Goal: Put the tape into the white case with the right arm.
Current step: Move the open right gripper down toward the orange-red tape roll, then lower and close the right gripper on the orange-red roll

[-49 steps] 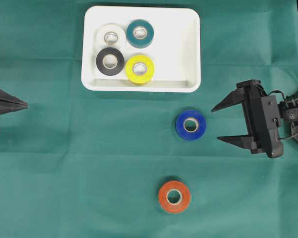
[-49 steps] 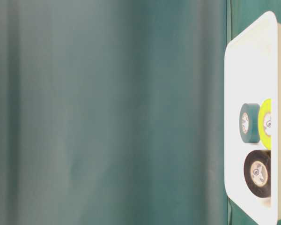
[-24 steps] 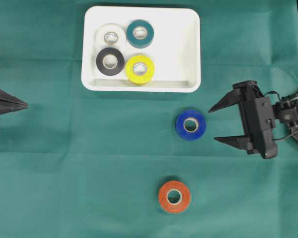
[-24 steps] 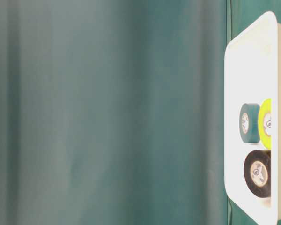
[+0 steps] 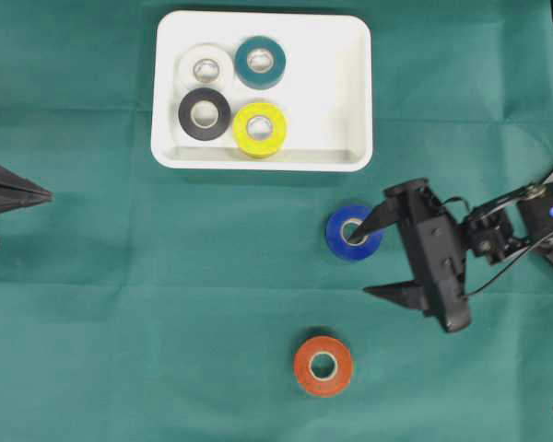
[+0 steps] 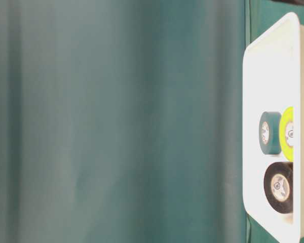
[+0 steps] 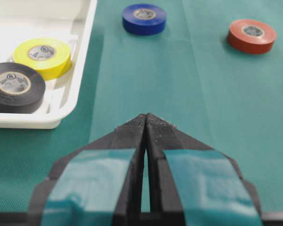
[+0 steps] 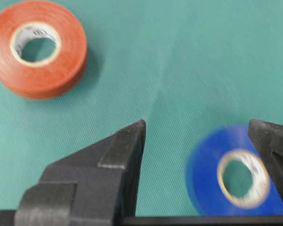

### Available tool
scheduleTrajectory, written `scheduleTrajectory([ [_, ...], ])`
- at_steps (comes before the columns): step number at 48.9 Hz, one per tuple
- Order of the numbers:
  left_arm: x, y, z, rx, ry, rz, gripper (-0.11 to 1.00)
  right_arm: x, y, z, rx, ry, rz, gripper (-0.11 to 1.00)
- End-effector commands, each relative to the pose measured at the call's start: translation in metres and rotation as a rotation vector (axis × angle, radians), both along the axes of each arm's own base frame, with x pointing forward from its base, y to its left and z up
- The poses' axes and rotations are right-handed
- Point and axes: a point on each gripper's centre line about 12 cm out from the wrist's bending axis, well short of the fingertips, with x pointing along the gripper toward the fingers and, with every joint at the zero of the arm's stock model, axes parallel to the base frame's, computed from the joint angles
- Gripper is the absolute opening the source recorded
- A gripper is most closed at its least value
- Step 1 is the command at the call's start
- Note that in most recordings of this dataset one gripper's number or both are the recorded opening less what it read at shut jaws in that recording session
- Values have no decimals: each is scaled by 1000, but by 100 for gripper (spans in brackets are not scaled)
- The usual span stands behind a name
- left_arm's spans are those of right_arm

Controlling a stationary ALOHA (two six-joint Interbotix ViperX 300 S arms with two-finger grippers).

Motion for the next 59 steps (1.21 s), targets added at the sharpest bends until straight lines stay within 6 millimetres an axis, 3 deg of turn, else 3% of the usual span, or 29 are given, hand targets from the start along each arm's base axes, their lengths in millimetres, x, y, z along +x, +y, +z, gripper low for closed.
scheduleTrajectory([
  [1, 1, 0, 4, 3, -8, -4, 0, 15, 11, 9, 7, -34, 31, 64],
  [16, 1, 0, 4, 3, -8, -2, 0, 47, 45, 5, 6, -31, 105, 65],
  [31, 1, 0, 4, 1, -9, -3, 0, 67, 76, 0, 7, -32, 168, 65],
  [59, 1, 0, 4, 3, -8, -4, 0, 69, 76, -22, -31, 55, 150, 65],
])
